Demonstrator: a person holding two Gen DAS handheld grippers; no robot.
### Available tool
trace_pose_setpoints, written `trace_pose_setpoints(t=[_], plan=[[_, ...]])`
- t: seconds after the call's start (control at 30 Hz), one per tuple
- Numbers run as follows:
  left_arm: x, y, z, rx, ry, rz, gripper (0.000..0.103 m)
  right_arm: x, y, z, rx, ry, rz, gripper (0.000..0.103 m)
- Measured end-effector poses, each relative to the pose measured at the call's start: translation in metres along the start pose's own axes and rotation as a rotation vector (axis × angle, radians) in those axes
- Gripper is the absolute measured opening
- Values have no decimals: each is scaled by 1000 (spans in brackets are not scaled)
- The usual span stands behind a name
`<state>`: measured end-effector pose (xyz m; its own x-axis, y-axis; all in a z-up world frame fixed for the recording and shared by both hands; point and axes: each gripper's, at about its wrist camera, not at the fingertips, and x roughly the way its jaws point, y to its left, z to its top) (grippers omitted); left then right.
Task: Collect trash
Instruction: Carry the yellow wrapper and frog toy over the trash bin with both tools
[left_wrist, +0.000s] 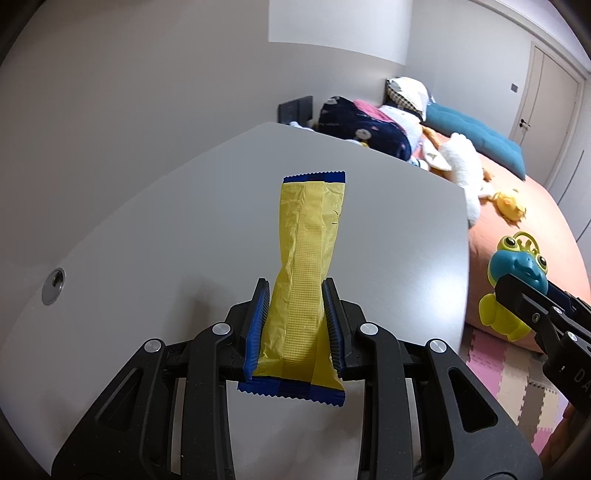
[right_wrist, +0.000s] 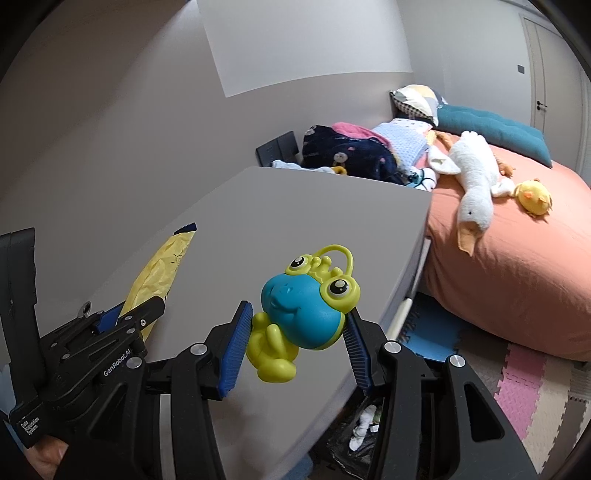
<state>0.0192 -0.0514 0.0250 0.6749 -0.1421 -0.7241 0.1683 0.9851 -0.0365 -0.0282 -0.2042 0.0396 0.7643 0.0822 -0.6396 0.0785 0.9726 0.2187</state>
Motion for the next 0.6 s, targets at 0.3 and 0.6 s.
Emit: trace_pose_setpoints(t=[0.3,0.6], plan=[[-15,-29,-19,43,-2,-35,29,-32,-22,-24,22,-25,-22,50],[-23,-61,-33,88,1,-81,29,-58,-51,-40,62,-44,-64,50]])
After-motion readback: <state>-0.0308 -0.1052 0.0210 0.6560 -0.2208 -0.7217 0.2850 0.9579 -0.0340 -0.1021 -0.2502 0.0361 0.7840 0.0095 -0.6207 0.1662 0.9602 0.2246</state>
